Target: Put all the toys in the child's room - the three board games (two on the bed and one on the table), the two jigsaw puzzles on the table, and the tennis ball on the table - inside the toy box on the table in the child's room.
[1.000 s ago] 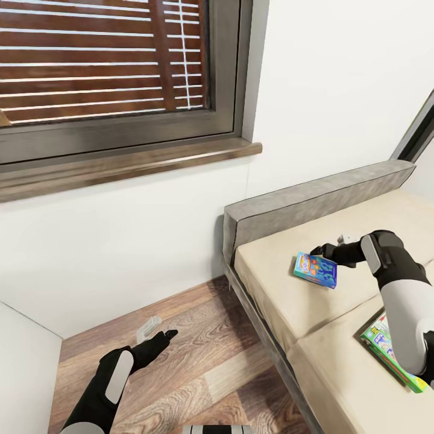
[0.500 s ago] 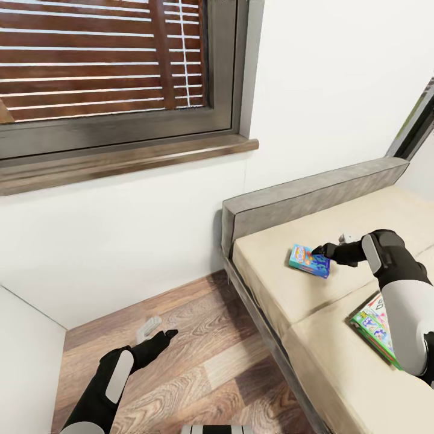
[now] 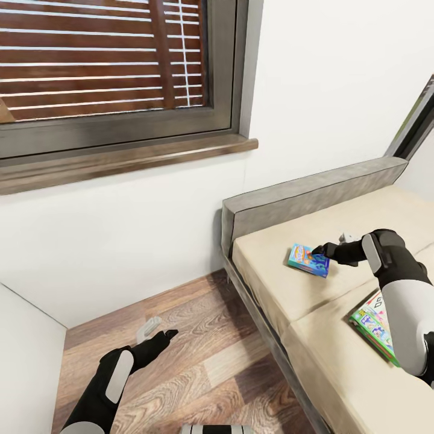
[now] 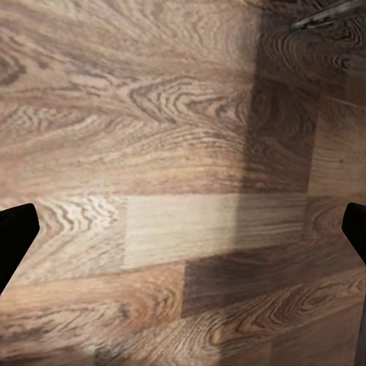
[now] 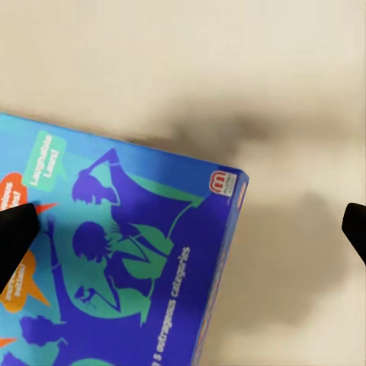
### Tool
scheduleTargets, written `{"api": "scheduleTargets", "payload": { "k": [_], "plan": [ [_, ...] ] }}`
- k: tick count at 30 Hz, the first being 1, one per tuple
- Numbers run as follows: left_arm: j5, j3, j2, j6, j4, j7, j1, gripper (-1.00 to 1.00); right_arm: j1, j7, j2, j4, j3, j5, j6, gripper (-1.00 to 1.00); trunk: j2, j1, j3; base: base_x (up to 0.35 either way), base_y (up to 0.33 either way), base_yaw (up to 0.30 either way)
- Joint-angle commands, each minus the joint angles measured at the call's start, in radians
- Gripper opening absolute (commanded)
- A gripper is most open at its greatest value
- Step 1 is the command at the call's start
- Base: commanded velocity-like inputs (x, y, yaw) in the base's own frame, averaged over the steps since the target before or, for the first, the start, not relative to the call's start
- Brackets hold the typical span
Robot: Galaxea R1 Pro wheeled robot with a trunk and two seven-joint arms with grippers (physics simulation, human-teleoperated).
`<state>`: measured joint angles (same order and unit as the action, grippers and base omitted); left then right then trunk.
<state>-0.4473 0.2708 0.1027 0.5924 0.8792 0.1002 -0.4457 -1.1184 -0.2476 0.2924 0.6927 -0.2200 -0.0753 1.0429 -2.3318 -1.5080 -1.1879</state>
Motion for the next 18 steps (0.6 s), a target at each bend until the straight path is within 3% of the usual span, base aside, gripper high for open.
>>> {"api": "scheduleTargets", "payload": {
  "k": [1, 8, 18],
  "plan": [
    [-0.001, 0.005, 0.001, 0.007, 0.001, 0.004, -0.001, 1.00, 0.000, 0.005, 0.000, -0.057, -0.001, 0.016, 0.004, 1.00, 0.000, 0.000, -0.001, -0.003, 0.000, 0.000],
    [-0.001, 0.005, 0.001, 0.007, 0.001, 0.004, -0.001, 1.00, -0.001, 0.005, -0.002, -0.057, -0.002, 0.016, 0.004, 1.00, 0.000, 0.000, -0.001, -0.002, 0.000, 0.027],
    [-0.001, 0.005, 0.001, 0.007, 0.001, 0.004, -0.001, 1.00, -0.001, 0.005, -0.002, -0.056, -0.002, 0.016, 0.004, 1.00, 0.000, 0.000, -0.001, 0.000, 0.000, 0.193]
  ]
}}
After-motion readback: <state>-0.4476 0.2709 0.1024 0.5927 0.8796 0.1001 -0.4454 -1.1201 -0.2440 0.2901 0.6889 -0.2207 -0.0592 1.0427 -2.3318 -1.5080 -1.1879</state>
